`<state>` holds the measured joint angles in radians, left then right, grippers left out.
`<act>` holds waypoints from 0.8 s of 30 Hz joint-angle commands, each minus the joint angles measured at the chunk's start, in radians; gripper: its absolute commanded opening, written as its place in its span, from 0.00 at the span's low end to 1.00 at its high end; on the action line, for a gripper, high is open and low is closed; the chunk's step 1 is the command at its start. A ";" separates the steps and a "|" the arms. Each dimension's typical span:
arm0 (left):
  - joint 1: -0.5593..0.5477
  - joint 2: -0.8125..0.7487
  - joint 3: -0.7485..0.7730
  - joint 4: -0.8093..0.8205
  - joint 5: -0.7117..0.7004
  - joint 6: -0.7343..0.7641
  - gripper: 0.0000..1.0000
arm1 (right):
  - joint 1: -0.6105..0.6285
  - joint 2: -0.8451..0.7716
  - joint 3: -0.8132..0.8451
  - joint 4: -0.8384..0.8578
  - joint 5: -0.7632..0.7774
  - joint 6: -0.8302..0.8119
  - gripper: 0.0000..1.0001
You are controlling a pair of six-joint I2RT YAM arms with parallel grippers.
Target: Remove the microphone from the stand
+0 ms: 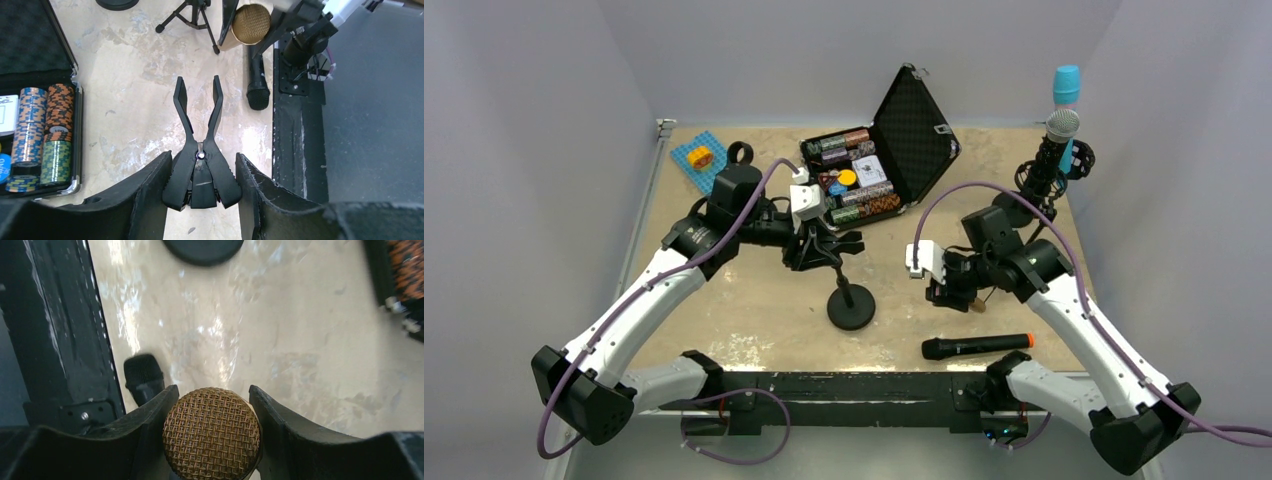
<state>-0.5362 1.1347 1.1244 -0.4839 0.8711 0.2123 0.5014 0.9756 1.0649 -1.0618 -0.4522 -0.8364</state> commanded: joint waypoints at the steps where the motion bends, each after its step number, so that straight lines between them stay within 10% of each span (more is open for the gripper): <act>1: 0.006 -0.014 0.040 0.020 0.004 0.043 0.00 | -0.001 0.010 -0.090 0.017 0.092 -0.107 0.00; 14: 0.005 -0.019 0.029 0.025 0.011 0.036 0.00 | -0.001 0.186 -0.220 0.036 0.144 -0.072 0.06; 19: 0.006 -0.024 0.023 0.026 0.008 0.035 0.00 | -0.001 0.282 -0.237 0.046 0.118 -0.017 0.34; 24: 0.004 -0.027 0.023 0.027 0.008 0.031 0.24 | -0.003 0.330 -0.210 0.080 0.074 0.060 0.60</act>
<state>-0.5362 1.1347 1.1244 -0.5201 0.8562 0.2321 0.5018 1.2964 0.8291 -1.0218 -0.3328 -0.8532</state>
